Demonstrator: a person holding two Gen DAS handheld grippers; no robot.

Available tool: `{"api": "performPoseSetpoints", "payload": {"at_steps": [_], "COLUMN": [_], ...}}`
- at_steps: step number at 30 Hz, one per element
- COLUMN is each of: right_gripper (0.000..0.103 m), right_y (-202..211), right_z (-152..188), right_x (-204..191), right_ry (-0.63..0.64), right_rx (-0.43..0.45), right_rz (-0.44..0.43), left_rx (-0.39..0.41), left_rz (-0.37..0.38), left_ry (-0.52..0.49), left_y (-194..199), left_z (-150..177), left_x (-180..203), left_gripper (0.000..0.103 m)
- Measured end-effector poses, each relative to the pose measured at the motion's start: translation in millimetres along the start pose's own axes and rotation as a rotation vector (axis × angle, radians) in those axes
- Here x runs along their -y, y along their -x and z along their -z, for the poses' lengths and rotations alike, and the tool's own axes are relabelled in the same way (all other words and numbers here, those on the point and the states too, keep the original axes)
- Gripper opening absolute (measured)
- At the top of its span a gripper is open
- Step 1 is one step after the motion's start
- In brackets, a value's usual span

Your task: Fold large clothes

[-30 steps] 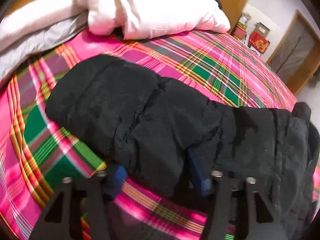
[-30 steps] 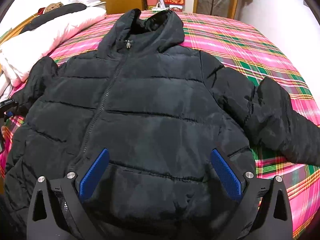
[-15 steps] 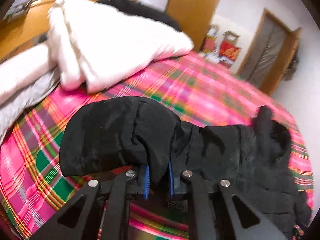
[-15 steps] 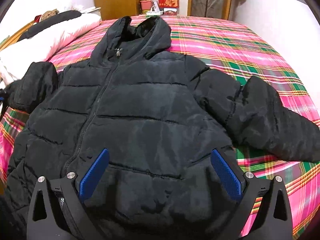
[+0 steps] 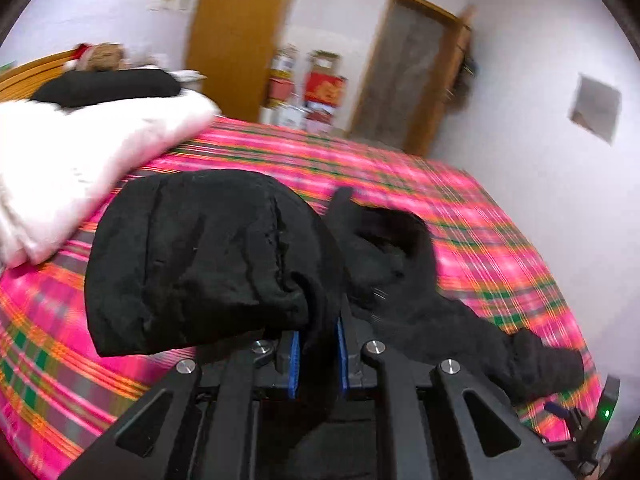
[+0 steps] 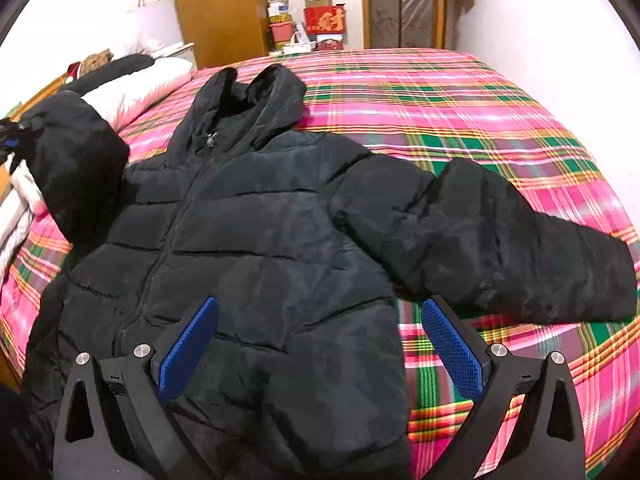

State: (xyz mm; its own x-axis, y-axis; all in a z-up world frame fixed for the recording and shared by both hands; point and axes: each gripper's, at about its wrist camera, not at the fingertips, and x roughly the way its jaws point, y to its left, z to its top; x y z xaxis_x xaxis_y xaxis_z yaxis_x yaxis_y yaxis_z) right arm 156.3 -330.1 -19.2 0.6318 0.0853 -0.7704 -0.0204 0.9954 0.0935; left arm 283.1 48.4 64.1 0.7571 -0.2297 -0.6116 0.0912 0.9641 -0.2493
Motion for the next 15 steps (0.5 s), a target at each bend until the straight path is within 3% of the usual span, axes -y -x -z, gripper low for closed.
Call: {"api": "performPoseSetpoints", "payload": {"at_steps": [6, 11, 13, 15], "right_gripper": [0.101, 0.101, 0.101, 0.101], "right_y": [-6.0, -5.9, -6.9, -8.3], "right_z": [3.9, 2.6, 1.8, 2.2], "right_x": [19.6, 30.8, 34.1, 35.9], "right_ry": [-0.072, -0.112, -0.121, -0.128], "right_rx": [-0.006, 0.006, 0.008, 0.006], "right_rz": [-0.032, -0.042, -0.04, -0.033], "left_rx": [-0.114, -0.24, -0.265, -0.288], "left_rz": [0.094, 0.227, 0.264, 0.318], "left_ry": [-0.109, -0.117, -0.113, -0.105], "left_y": [-48.3, -83.7, -90.0, -90.5], "left_z": [38.1, 65.5, 71.1, 77.2], "left_x": [76.9, 109.3, 115.9, 121.3], "left_gripper": [0.018, 0.04, 0.058, 0.064]}}
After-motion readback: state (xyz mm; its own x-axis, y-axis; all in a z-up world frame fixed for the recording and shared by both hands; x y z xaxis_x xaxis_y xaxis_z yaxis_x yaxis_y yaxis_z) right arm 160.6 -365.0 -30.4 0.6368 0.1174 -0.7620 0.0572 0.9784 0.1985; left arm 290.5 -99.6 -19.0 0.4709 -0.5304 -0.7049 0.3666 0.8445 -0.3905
